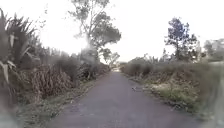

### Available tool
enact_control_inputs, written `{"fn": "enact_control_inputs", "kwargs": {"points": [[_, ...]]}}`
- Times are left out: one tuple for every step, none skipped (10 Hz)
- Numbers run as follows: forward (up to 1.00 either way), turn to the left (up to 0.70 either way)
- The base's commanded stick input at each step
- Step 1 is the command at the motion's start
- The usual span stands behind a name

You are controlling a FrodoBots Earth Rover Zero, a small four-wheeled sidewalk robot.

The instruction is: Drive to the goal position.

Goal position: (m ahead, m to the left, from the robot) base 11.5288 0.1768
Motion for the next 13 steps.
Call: {"fn": "enact_control_inputs", "kwargs": {"points": [[0.5, 0.01], [0.5, 0.01], [0.5, 0.01], [0.5, 0.01], [0.5, 0.01], [0.5, 0.01], [0.5, 0.01], [0.5, -0.49], [0.5, -0.49], [0.5, -0.49], [0.5, -0.49], [0.5, -0.49], [0.5, -0.49]]}}
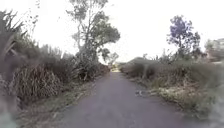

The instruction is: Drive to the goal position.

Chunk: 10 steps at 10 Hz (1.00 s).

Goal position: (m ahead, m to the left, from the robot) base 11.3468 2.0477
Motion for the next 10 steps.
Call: {"fn": "enact_control_inputs", "kwargs": {"points": [[0.5, -0.49], [0.5, -0.49], [0.5, -0.49], [0.5, -0.49], [0.5, -0.49], [0.5, -0.42], [0.5, -0.03], [0.5, 0.01], [0.5, 0.01], [0.5, 0.01]]}}
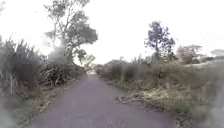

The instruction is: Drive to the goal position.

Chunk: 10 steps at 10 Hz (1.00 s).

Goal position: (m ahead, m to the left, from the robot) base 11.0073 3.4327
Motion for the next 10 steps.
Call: {"fn": "enact_control_inputs", "kwargs": {"points": [[0.5, 0.01], [0.5, 0.01], [0.5, 0.01], [0.5, 0.01], [0.5, 0.01], [0.5, 0.01], [0.5, 0.01], [0.5, 0.01], [0.5, 0.01], [0.5, 0.01]]}}
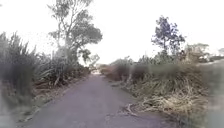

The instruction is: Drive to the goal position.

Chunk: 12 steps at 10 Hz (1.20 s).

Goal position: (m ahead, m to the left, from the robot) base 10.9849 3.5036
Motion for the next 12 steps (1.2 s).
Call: {"fn": "enact_control_inputs", "kwargs": {"points": [[0.5, 0.01], [0.5, 0.01], [0.5, 0.01], [0.5, 0.01], [0.5, 0.01], [0.5, 0.01], [0.5, 0.01], [0.5, 0.01], [0.5, 0.01], [0.5, 0.01], [0.5, 0.01], [0.5, 0.01]]}}
